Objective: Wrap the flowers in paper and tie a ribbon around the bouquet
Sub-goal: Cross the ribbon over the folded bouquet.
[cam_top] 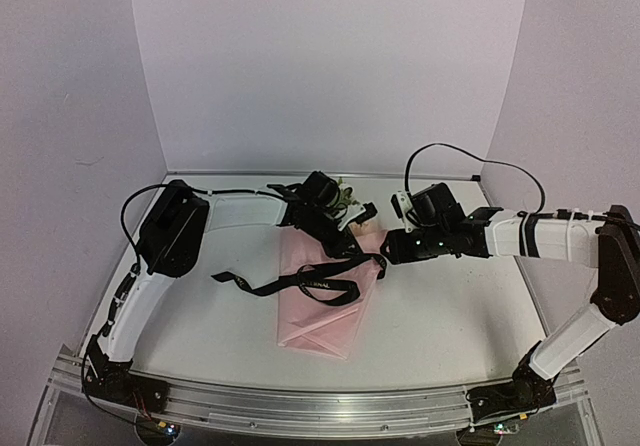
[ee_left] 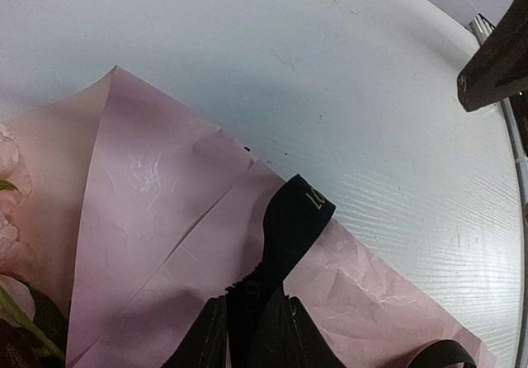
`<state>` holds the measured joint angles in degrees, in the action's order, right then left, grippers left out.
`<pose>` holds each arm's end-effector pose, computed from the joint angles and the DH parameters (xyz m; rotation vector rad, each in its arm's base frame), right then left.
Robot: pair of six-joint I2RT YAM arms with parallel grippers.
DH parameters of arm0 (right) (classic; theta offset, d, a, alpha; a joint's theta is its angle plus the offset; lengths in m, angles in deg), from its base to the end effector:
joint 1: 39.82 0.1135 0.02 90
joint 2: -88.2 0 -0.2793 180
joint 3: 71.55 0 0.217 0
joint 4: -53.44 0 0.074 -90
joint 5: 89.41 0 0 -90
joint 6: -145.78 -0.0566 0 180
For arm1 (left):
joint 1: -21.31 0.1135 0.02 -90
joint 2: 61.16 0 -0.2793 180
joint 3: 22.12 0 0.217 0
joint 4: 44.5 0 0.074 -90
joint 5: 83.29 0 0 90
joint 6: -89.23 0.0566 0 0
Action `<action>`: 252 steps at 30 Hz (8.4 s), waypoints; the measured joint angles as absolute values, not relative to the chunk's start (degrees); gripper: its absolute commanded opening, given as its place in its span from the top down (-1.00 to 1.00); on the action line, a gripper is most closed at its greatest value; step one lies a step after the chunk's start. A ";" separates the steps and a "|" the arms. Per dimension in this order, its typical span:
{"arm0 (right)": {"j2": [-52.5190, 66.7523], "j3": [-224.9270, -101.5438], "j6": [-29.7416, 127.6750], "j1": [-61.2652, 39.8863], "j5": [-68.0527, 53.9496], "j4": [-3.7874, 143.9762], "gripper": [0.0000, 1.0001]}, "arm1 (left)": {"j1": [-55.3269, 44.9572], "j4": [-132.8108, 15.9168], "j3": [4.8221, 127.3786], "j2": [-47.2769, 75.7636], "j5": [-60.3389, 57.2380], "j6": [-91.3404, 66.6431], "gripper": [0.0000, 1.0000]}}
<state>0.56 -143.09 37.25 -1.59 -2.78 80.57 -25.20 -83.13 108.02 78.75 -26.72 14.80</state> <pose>0.2431 0.1957 0.2430 -0.4392 2.3519 0.5536 0.3408 -0.4045 0.1659 1.4906 1.9392 -0.9495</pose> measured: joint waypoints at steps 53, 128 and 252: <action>-12.72 -151.29 39.05 -3.13 -14.73 78.58 0.22 | -20.86 -78.07 105.64 77.62 -28.58 8.70 1.00; -18.94 -161.08 22.15 -0.70 -13.15 96.26 0.25 | -22.37 -59.45 91.29 79.74 -41.55 -29.46 1.00; 0.77 -138.00 25.08 -6.15 12.73 100.92 1.00 | -19.06 -69.04 54.36 35.30 -6.04 -49.53 -0.35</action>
